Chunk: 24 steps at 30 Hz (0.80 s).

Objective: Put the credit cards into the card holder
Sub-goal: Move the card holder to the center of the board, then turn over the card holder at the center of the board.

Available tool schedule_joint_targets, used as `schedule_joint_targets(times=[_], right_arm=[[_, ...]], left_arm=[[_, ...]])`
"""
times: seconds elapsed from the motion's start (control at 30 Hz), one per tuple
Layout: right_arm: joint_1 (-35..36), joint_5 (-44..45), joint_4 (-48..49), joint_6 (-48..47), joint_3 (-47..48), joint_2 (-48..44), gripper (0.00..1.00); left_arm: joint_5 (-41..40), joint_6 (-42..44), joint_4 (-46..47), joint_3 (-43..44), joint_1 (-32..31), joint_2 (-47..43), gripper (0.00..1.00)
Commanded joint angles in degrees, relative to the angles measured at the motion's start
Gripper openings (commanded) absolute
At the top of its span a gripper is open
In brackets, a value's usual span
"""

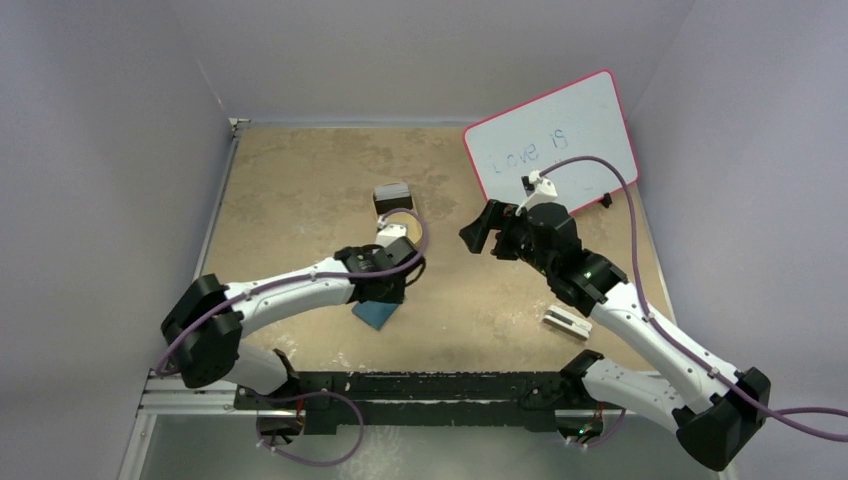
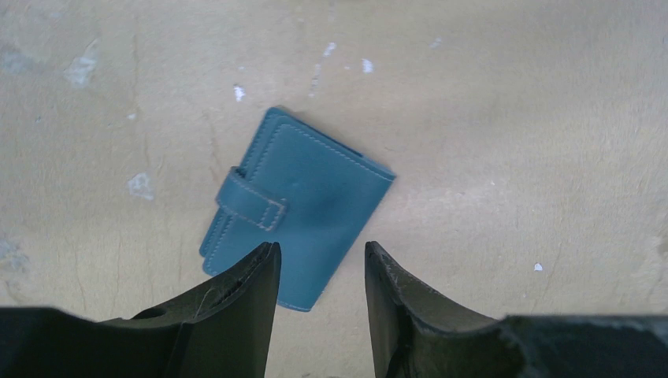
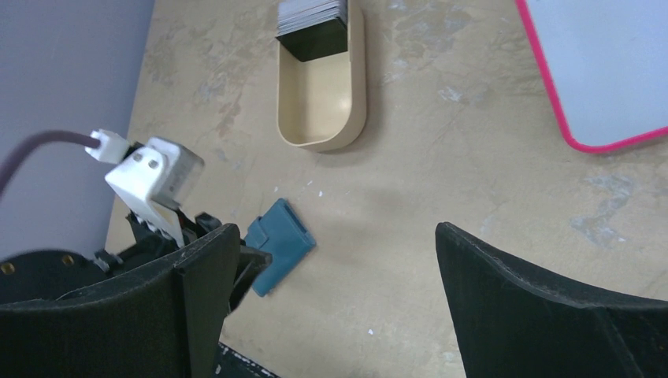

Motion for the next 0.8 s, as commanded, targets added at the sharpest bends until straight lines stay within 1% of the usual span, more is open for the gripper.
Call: schedule_joint_targets(times=[0.0, 0.13, 0.27, 0.37, 0.47, 0.67, 0.77], right_arm=[[-0.1, 6.9, -0.3, -0.4, 0.1, -3.1, 0.95], [-0.2, 8.4, -1.9, -0.4, 0.4, -5.7, 0.95], [-0.2, 9.1, -2.2, 0.3, -0.4, -8.8, 0.95], [-0.1, 9.6, -2.1, 0.6, -0.8, -10.6, 0.95], [-0.1, 9.6, -1.9, 0.6, -0.8, -10.9, 0.95], [-0.2, 9.8, -2.3, 0.6, -0.3, -10.3, 0.95], [-0.1, 10.1, -2.3, 0.7, -0.5, -10.6, 0.95]], left_arm=[[-6.9, 3.2, -2.0, 6.0, -5.1, 6.8, 0.43], [-10.4, 3.1, -2.9, 7.9, -8.0, 11.9, 0.44], [-12.2, 2.8, -2.5, 7.5, -8.8, 14.8, 0.45], [-15.2, 2.2, -2.9, 7.1, -9.1, 15.7, 0.46], [-17.4, 1.9, -2.5, 5.9, -9.3, 16.4, 0.46], [-17.8, 1.6, -1.0, 3.7, -9.3, 20.8, 0.48], [-18.9, 1.4, -0.8, 3.3, -9.7, 22.1, 0.45]])
